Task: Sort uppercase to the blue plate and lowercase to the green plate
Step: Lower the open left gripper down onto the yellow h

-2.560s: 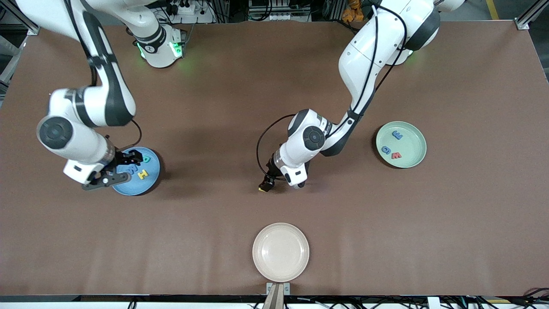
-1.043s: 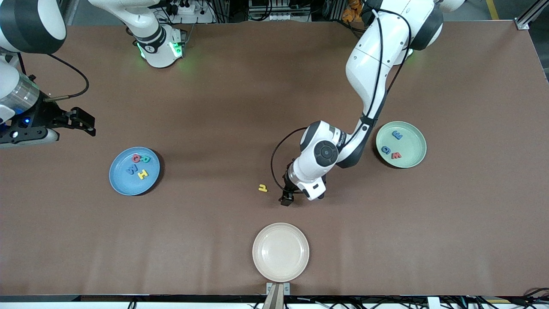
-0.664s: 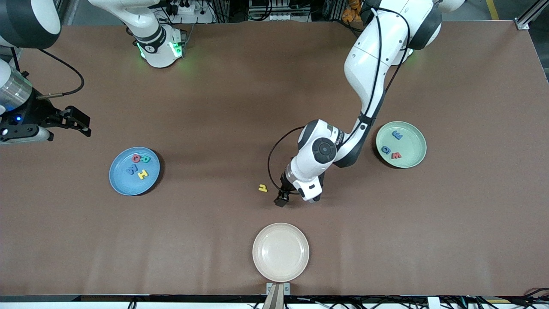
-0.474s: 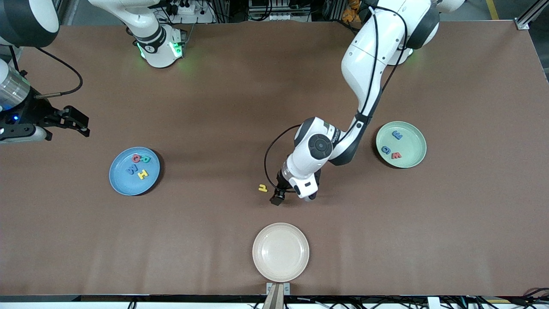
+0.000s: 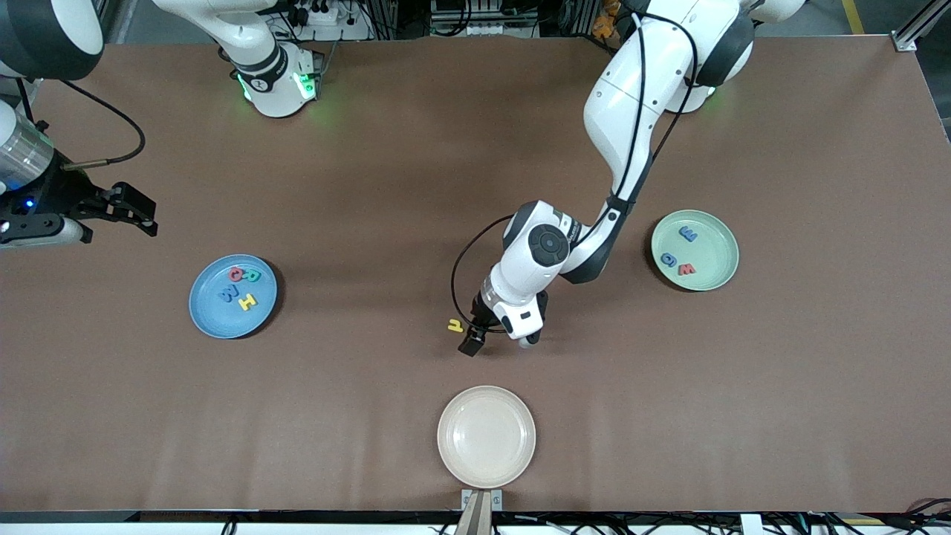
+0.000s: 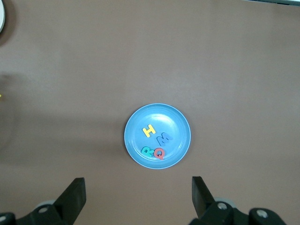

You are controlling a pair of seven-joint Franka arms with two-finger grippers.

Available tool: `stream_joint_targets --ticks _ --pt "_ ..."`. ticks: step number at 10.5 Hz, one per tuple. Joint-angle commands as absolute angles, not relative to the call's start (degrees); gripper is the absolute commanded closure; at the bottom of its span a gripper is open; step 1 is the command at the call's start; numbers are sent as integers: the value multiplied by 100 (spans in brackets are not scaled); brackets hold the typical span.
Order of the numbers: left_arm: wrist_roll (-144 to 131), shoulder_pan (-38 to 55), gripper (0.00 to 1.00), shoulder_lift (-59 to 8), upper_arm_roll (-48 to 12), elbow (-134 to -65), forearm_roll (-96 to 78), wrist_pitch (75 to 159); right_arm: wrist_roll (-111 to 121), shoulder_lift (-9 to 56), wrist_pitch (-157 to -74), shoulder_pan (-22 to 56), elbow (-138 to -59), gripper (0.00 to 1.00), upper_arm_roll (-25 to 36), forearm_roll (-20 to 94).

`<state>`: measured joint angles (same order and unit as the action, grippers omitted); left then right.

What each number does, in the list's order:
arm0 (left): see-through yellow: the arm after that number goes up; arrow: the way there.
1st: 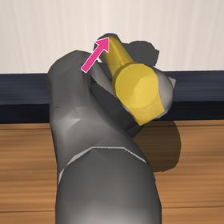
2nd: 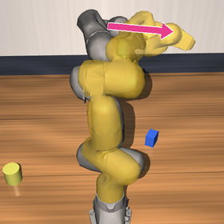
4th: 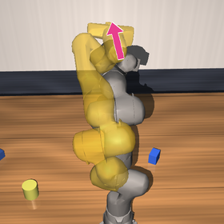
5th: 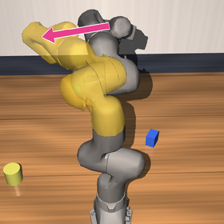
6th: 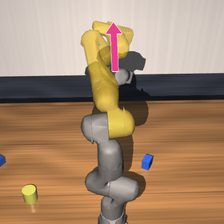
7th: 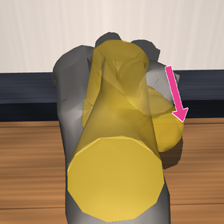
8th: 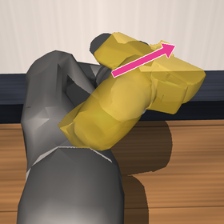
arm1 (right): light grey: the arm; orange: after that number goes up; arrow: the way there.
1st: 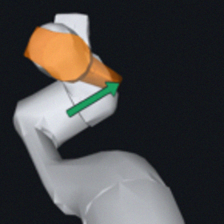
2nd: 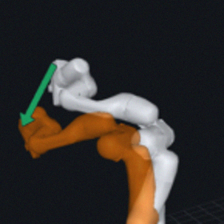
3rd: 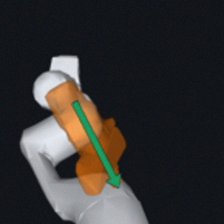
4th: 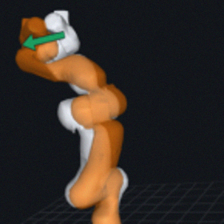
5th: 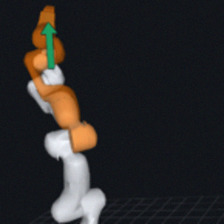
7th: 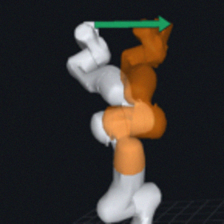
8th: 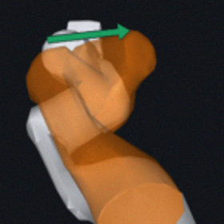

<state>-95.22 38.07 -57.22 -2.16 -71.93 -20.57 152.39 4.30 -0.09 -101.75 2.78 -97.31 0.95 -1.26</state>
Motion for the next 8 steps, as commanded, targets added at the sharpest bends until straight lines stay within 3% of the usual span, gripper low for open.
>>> stream_joint_targets --ticks 1,8 --pt "-9659 3806 0 -5906 -229 -7005 -2425 15346 396 53 -10037 255 -9554 0 53 -44" --pt "-9921 3841 0 -6178 -395 -6829 -2479 15478 308 53 -9993 255 -9510 0 53 -9"
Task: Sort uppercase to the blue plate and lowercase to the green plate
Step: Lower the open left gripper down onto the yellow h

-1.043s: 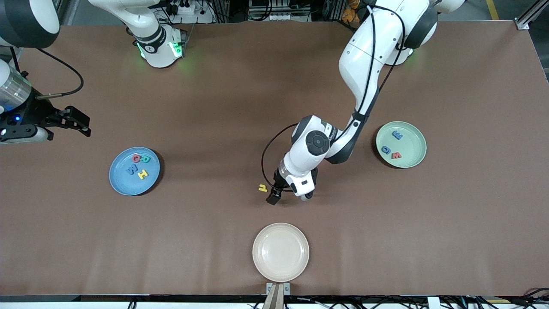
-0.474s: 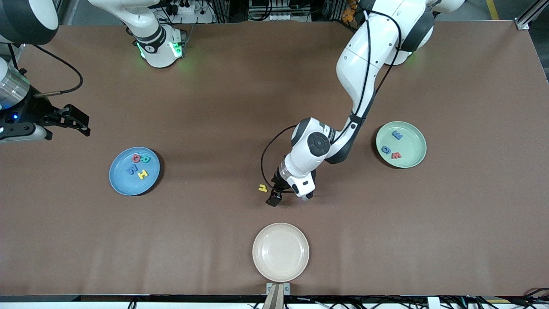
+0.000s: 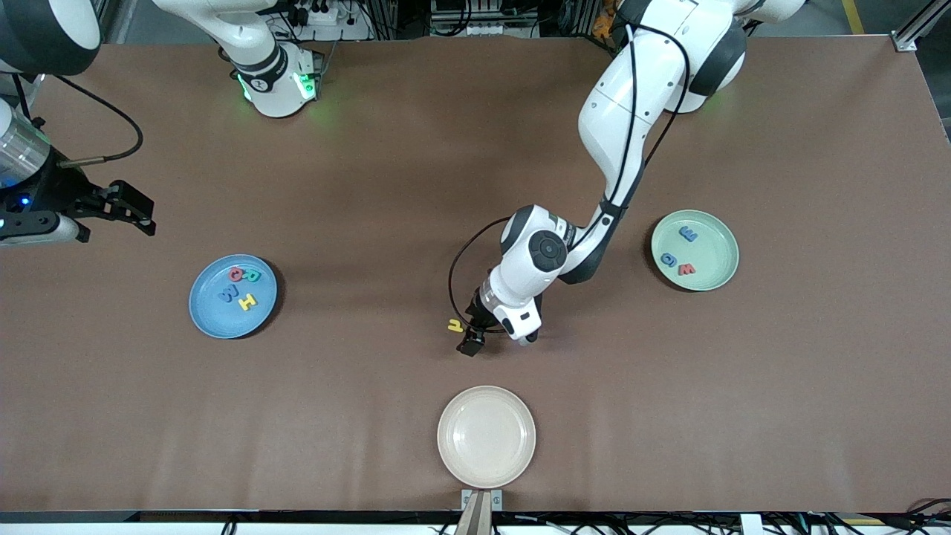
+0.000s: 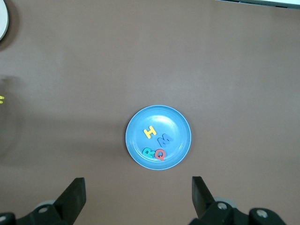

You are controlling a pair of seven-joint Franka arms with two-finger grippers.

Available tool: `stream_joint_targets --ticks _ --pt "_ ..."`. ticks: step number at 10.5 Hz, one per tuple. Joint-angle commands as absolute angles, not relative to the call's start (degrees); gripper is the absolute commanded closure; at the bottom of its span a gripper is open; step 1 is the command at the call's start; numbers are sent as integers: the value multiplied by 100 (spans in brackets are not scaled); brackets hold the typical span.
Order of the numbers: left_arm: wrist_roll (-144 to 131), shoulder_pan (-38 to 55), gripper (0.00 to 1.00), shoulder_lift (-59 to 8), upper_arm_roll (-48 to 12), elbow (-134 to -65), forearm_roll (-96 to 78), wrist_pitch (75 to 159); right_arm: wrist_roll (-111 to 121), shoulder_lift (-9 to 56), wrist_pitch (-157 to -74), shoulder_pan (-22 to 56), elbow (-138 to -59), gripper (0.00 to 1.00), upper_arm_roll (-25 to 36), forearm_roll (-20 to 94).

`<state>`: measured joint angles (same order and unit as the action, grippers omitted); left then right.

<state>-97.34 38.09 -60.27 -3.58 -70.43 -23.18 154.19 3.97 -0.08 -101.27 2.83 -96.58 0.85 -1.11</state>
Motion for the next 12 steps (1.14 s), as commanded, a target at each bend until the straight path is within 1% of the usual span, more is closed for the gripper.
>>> stream_joint_targets --ticks 1,7,12 --pt "-9984 3841 0 -6231 -430 -6829 -2479 15478 308 44 -9932 264 -9518 0 53 -9" --pt "-9993 3832 0 -6372 -501 -6820 -2479 15486 360 53 -9967 237 -9510 0 62 -9" --pt "-9967 3779 0 -6469 -694 -6838 -2531 15478 343 70 -10002 264 -9510 0 62 -18"
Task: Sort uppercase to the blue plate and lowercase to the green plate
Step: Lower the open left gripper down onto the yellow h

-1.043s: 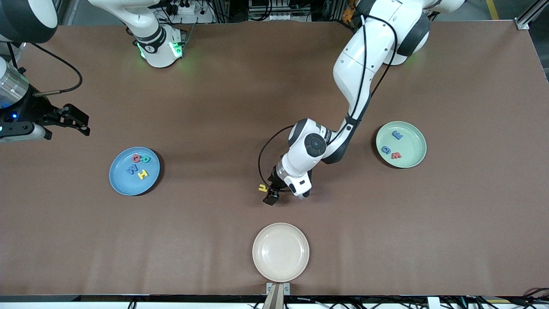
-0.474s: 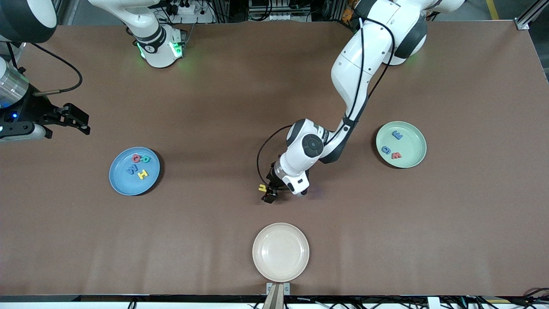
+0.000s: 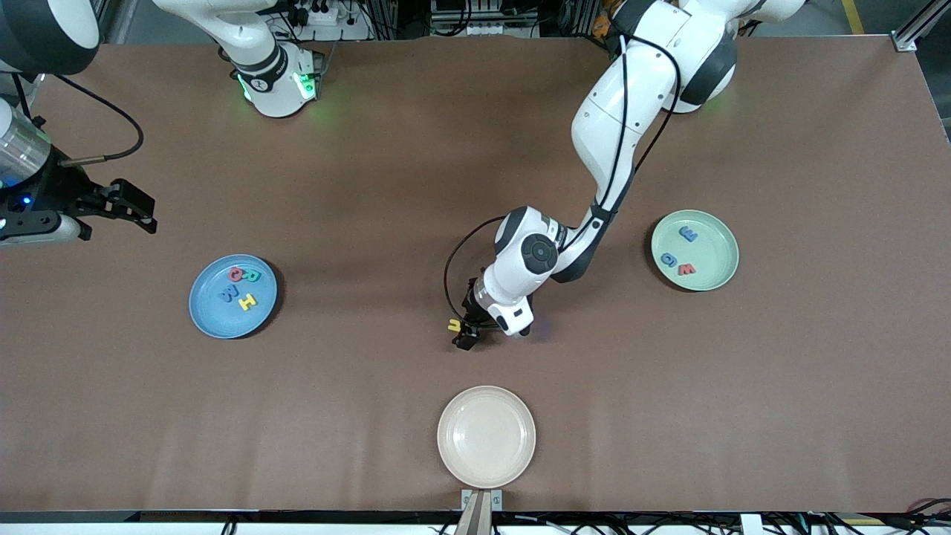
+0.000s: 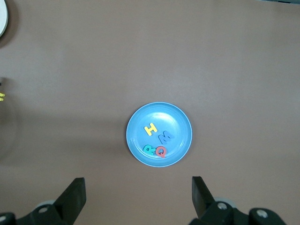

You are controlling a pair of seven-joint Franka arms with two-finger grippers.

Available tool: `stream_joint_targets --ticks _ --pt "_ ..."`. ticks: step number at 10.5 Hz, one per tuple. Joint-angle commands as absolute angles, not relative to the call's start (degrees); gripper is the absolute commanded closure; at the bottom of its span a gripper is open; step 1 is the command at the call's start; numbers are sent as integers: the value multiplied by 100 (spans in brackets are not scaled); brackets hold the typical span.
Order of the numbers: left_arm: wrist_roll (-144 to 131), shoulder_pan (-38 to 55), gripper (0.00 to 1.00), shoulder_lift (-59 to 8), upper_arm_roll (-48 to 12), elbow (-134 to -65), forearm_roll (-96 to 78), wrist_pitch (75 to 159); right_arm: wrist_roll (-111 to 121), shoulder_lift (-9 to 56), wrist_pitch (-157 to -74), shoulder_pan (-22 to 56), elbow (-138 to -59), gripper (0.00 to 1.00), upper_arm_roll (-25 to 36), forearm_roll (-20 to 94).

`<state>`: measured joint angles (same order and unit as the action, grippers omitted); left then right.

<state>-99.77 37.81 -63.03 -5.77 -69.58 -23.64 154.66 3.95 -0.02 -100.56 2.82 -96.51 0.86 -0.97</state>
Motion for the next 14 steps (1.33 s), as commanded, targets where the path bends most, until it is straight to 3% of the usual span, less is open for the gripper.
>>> stream_joint_targets --ticks 1,4,7,14 --pt "-9975 3771 0 -6460 -712 -6855 -2531 15460 343 70 -10002 264 -9510 0 62 -18" --pt "-9976 3718 0 -6408 -816 -6864 -2602 15303 343 79 -10011 272 -9510 0 53 -18" --pt "-9914 3262 0 -6372 -1422 -6864 -2593 15179 325 88 -10002 308 -9527 0 53 -18" --pt "-9607 2645 0 -6354 -1766 -6882 -2593 15056 325 88 -10002 325 -9536 0 53 -26"
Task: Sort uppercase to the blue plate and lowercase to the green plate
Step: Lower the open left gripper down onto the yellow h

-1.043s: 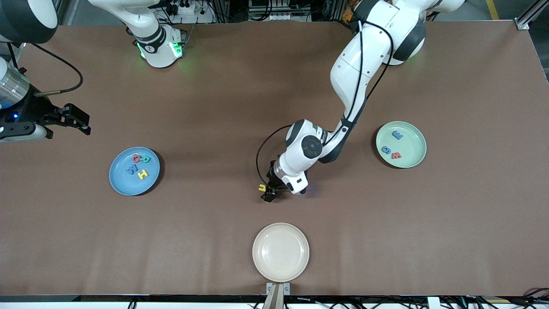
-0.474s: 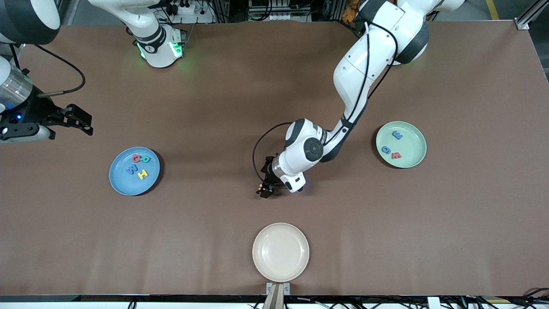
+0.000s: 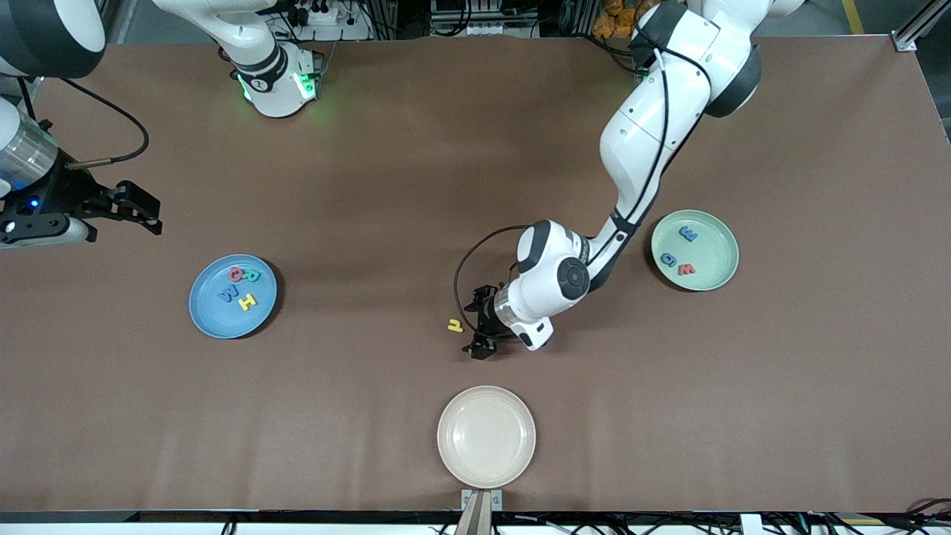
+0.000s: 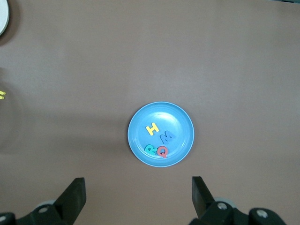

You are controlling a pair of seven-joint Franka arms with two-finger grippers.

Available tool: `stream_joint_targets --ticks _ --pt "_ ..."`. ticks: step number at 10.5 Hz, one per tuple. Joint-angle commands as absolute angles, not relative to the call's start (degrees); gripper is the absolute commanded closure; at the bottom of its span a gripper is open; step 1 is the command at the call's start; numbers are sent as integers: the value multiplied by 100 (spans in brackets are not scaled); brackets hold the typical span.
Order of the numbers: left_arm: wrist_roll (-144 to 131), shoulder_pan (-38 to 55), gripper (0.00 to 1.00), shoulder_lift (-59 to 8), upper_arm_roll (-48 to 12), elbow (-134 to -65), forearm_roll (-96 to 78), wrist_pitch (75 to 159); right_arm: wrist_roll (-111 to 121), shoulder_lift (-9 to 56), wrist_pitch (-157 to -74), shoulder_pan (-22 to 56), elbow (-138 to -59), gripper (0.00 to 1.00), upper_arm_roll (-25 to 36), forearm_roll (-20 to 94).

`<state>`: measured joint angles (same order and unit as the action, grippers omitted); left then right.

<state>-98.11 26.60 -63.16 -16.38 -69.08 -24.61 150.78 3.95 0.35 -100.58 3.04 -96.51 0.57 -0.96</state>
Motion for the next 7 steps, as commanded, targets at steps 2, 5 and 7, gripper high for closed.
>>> stream_joint_targets --ticks 2,5,7 --pt "-9449 2724 0 -6398 -1767 -6908 -2593 15056 325 97 -10002 325 -9536 0 53 -26" --pt "-9220 2786 0 -6407 -1846 -6908 -2593 15056 325 97 -10002 325 -9536 0 62 -26" --pt "-9115 2786 0 -6433 -1854 -6900 -2593 15064 325 97 -10002 325 -9536 0 53 -26"
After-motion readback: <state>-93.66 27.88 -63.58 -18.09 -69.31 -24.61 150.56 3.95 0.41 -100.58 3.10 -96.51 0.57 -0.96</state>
